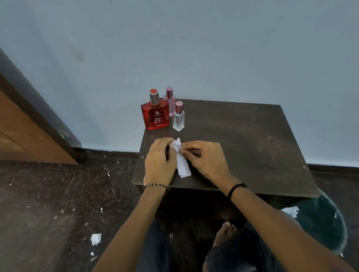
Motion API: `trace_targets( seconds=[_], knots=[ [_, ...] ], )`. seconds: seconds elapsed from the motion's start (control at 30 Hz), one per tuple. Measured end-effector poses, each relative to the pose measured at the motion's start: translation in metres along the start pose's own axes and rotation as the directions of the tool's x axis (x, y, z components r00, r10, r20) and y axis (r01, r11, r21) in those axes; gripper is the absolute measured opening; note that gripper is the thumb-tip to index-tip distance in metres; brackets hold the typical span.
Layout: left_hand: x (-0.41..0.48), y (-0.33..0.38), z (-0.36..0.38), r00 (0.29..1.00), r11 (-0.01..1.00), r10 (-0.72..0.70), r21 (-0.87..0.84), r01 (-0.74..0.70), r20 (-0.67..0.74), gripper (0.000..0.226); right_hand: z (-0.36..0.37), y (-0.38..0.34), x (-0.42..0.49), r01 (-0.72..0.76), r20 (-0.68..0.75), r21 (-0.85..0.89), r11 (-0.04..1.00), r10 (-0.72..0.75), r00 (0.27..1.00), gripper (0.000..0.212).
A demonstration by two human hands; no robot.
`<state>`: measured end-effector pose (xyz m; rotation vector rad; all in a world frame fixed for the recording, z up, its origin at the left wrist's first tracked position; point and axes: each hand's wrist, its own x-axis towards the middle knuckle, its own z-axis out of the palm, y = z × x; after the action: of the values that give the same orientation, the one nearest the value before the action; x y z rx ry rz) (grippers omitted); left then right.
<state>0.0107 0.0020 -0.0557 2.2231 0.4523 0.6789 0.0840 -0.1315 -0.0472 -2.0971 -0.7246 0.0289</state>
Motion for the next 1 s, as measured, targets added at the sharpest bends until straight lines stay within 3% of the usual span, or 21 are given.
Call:
trace_targets(
  seconds=[0.1, 0.2, 0.4, 0.53, 0.7, 0.8, 1.0],
  knots=[
    [0.000, 0.002, 0.001, 1.000, 0.999, 0.001, 0.041, -0.002, 0.005, 0.022, 0.001, 0.007, -0.001, -0.048, -0.005, 0.142, 0.989, 0.049, 0.999, 0.015],
    [-0.001, 0.005, 0.000, 1.000, 0.996, 0.022, 0.083, -0.022, 0.004, 0.023, 0.000, 0.007, -0.001, -0.036, -0.004, 0.152, 0.988, 0.037, 0.999, 0.011],
    [0.000, 0.000, 0.003, 1.000, 0.996, 0.020, 0.085, -0.021, 0.012, 0.026, 0.004, 0.009, 0.000, -0.027, -0.041, 0.062, 0.998, 0.029, 0.999, 0.012],
    [-0.001, -0.005, 0.006, 1.000, 1.000, -0.010, -0.023, 0.009, -0.027, 0.032, 0.006, 0.007, -0.001, 0.029, -0.026, 0.040, 0.999, -0.028, 0.999, 0.020],
    [-0.002, -0.005, 0.008, 0.995, 0.996, -0.047, -0.081, 0.040, -0.087, 0.016, 0.005, 0.000, 0.005, 0.086, -0.047, -0.105, 0.991, -0.091, 0.995, 0.017],
    [-0.003, -0.003, 0.009, 0.995, 0.998, -0.027, -0.055, 0.022, -0.098, 0.011, 0.005, 0.001, 0.009, 0.011, -0.055, -0.127, 0.992, -0.019, 0.998, 0.015],
    [-0.008, 0.001, 0.011, 0.992, 0.996, 0.070, 0.065, -0.063, -0.105, 0.011, 0.009, 0.010, 0.014, -0.156, -0.044, 0.052, 0.986, 0.158, 0.986, 0.019]
  ],
)
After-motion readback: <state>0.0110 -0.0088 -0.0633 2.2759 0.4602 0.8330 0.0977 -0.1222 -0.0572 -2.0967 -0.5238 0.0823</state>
